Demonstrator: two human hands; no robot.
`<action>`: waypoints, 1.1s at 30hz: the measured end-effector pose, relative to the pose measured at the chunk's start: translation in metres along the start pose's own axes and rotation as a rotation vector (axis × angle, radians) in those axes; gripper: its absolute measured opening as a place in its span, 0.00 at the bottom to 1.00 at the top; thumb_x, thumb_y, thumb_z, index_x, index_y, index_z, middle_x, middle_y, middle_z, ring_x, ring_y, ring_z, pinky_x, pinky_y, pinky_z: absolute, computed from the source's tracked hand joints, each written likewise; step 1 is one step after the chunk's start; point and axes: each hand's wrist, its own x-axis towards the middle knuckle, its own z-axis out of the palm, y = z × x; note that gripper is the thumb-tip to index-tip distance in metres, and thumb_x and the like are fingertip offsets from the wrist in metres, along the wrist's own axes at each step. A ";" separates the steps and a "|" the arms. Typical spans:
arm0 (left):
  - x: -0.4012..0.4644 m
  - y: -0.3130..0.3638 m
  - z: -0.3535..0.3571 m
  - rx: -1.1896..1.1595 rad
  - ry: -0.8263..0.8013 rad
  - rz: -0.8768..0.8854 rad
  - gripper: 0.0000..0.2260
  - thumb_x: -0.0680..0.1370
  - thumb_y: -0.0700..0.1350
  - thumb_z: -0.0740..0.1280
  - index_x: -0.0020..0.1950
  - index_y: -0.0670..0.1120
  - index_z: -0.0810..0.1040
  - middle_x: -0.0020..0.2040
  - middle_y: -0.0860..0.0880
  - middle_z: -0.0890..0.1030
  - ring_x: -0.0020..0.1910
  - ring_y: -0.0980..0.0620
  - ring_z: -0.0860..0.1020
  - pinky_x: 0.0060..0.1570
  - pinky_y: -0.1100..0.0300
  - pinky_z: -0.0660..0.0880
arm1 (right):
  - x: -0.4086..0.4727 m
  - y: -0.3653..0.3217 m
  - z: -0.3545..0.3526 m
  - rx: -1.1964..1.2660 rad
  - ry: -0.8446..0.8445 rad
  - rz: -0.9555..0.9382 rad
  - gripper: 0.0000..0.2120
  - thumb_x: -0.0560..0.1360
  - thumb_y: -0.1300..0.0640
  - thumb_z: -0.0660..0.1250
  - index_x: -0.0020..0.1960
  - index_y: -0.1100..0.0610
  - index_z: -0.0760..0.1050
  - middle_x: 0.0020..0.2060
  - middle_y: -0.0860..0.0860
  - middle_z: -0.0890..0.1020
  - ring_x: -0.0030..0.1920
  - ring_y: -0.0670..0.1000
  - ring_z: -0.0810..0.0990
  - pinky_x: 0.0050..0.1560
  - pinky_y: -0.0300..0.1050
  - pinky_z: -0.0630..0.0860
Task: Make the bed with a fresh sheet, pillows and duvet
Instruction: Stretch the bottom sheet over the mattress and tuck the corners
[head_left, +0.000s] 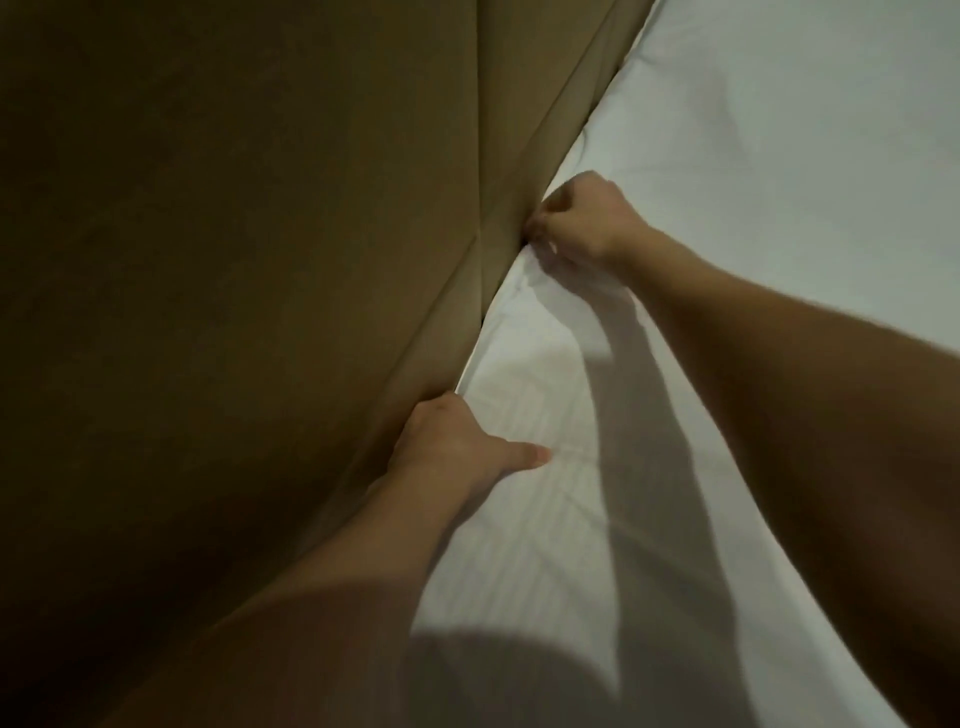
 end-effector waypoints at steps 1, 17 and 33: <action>0.001 0.000 0.001 0.011 -0.004 0.000 0.44 0.62 0.65 0.75 0.69 0.42 0.68 0.67 0.45 0.73 0.64 0.46 0.73 0.56 0.55 0.72 | -0.001 0.005 0.001 -0.158 0.143 -0.037 0.14 0.76 0.60 0.59 0.56 0.65 0.78 0.56 0.60 0.80 0.58 0.59 0.76 0.58 0.50 0.73; 0.015 -0.008 0.008 -0.021 -0.032 -0.049 0.44 0.58 0.66 0.77 0.67 0.46 0.72 0.65 0.46 0.75 0.63 0.44 0.74 0.60 0.49 0.74 | -0.042 -0.004 0.029 -0.046 0.284 0.009 0.17 0.79 0.59 0.55 0.62 0.61 0.75 0.60 0.56 0.77 0.63 0.57 0.74 0.60 0.43 0.67; -0.115 -0.095 0.039 -0.073 0.353 0.286 0.23 0.80 0.46 0.61 0.75 0.44 0.62 0.72 0.46 0.67 0.70 0.47 0.67 0.70 0.50 0.65 | -0.217 -0.045 0.094 -0.976 -0.118 -0.412 0.21 0.81 0.49 0.53 0.72 0.54 0.67 0.71 0.55 0.68 0.75 0.58 0.57 0.72 0.69 0.37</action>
